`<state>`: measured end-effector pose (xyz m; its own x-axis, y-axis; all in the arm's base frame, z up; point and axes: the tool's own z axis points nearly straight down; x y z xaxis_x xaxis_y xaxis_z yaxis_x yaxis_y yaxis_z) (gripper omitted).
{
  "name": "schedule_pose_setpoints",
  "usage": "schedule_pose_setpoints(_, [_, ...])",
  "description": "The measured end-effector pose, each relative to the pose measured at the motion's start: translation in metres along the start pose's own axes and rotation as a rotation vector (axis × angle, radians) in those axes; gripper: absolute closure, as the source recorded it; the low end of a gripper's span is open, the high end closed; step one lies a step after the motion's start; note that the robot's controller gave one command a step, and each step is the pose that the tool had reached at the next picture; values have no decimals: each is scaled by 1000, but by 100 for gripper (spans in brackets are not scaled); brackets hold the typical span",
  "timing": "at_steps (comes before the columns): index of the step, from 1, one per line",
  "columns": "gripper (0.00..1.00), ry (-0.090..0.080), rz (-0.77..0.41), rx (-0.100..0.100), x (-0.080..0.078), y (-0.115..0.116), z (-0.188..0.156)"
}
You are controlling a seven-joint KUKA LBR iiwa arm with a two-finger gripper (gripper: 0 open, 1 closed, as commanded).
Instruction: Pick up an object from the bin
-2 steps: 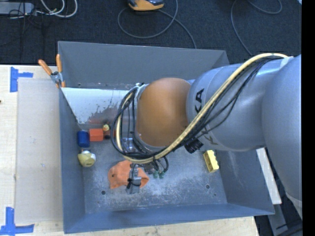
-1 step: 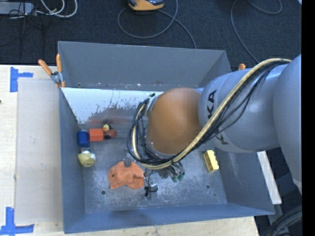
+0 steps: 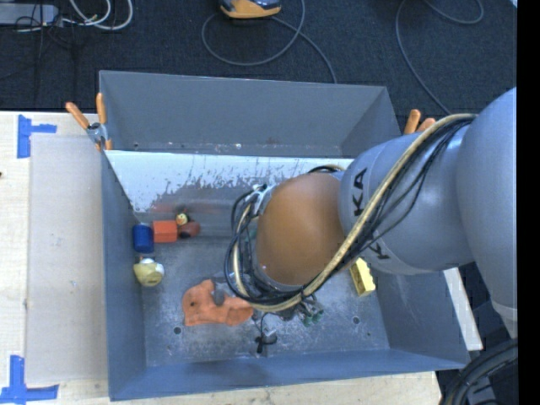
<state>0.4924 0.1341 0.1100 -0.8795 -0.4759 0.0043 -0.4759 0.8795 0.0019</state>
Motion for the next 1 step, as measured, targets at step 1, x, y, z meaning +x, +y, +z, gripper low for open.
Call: schedule_pose_setpoints(1, [0,3,59,-1,-35,-31,6])
